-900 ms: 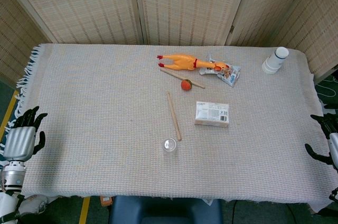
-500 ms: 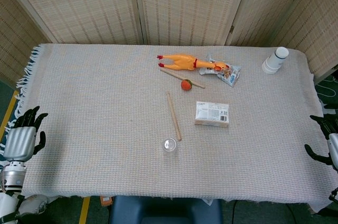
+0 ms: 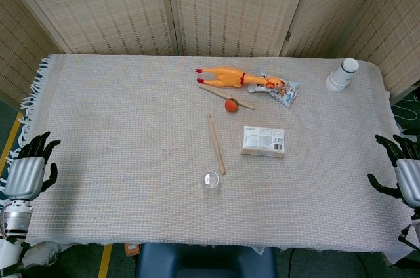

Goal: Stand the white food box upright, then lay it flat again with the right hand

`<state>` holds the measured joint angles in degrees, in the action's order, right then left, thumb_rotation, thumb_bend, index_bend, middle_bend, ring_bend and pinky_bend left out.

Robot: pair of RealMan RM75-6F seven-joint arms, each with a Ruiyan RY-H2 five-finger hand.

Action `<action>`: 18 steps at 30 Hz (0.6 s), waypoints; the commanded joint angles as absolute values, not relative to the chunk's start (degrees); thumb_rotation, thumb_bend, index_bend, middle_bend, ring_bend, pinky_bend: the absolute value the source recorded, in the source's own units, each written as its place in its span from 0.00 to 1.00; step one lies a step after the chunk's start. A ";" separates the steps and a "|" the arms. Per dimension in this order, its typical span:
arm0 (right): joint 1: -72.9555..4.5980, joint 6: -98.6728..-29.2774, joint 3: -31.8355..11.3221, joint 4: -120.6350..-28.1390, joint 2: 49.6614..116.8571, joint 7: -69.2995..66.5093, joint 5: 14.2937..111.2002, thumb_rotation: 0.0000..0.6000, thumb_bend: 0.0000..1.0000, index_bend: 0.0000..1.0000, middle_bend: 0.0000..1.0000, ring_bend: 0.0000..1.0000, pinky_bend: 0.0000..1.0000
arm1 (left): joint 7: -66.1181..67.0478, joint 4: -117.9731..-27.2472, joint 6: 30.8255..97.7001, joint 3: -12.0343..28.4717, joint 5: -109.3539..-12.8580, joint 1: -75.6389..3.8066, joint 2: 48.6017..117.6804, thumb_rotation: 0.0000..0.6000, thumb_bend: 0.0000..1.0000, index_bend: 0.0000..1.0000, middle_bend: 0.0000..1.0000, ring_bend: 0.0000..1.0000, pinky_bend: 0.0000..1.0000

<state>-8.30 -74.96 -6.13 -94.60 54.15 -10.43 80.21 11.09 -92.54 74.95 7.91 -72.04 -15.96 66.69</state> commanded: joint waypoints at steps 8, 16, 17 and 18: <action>-30.90 -55.81 -12.88 -108.58 60.73 29.25 53.09 1.00 0.26 0.00 0.06 0.02 0.00 | 7.80 -92.88 75.43 7.72 -73.78 -15.56 65.47 1.00 0.63 0.19 0.00 0.00 0.13; -42.47 -54.87 -15.29 -103.52 71.84 38.98 38.86 1.00 0.20 0.00 0.04 0.02 0.00 | 6.26 -92.94 75.73 7.89 -73.93 -15.22 64.73 1.00 0.63 0.19 0.00 0.00 0.13; -44.51 -54.95 -15.69 -101.59 74.42 39.93 36.87 1.00 0.20 0.00 0.04 0.02 0.00 | 6.05 -92.85 75.63 7.91 -73.86 -15.21 64.62 1.00 0.63 0.19 0.00 0.00 0.13; -46.33 -54.79 -16.20 -99.79 76.99 40.25 34.95 1.00 0.20 0.00 0.04 0.02 0.00 | 5.86 -92.78 75.60 7.97 -73.74 -15.17 64.49 1.00 0.63 0.19 0.00 0.00 0.13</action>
